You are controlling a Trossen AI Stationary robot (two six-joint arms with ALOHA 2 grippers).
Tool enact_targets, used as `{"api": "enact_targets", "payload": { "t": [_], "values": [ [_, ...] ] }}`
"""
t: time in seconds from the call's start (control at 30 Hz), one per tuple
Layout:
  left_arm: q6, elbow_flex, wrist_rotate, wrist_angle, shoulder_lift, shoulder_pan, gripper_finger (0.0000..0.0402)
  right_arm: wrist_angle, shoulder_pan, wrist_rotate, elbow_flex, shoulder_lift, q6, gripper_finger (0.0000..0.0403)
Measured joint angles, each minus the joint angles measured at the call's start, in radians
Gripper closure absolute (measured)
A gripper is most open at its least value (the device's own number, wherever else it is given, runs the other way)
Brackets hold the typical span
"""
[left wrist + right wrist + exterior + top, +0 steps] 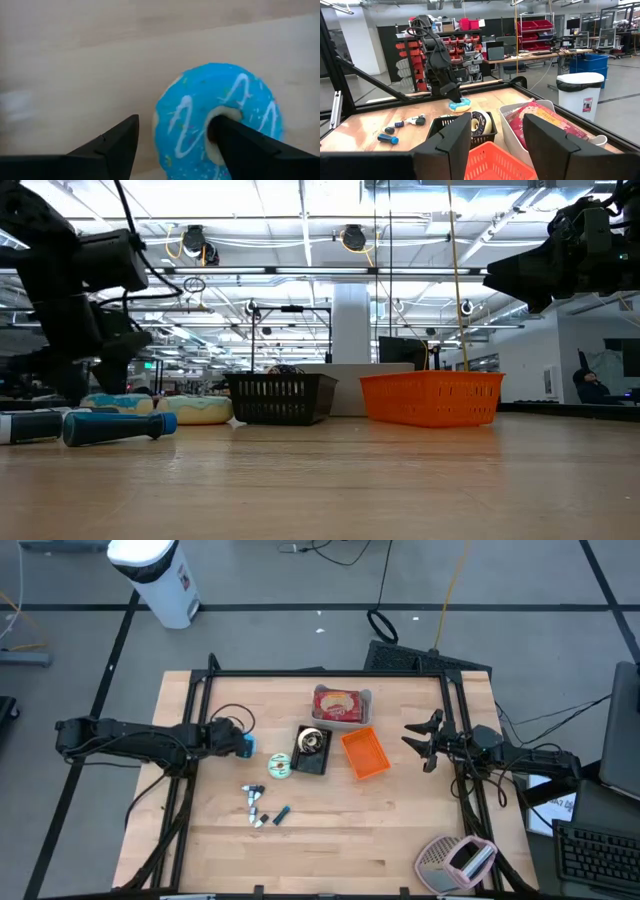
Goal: Pick & Place Food Item
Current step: Put the blue doughnut into the black bin
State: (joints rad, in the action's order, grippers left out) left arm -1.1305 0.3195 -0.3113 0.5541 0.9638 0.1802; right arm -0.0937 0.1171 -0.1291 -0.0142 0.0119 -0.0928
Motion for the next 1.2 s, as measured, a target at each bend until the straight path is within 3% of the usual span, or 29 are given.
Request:
{"api": "enact_targets", "payload": {
  "t": [0.33, 0.77, 0.93, 1.2],
  "values": [
    [0.159, 0.000, 0.097, -0.231, 0.000, -0.001, 0.0178, 0.000, 0.000, 0.000, 0.000, 0.000, 0.000, 0.0236],
    [0.159, 0.000, 0.098, -0.237, 0.000, -0.001, 0.0228, 0.000, 0.000, 0.000, 0.000, 0.000, 0.000, 0.0236],
    [0.151, 0.000, 0.077, -0.240, 0.008, -0.001, 0.0224, 0.000, 0.000, 0.000, 0.000, 0.000, 0.000, 0.0236],
    [0.155, 0.002, 0.080, -0.274, 0.131, -0.001, 0.0219, 0.000, 0.000, 0.000, 0.000, 0.000, 0.000, 0.0236]
  ]
}}
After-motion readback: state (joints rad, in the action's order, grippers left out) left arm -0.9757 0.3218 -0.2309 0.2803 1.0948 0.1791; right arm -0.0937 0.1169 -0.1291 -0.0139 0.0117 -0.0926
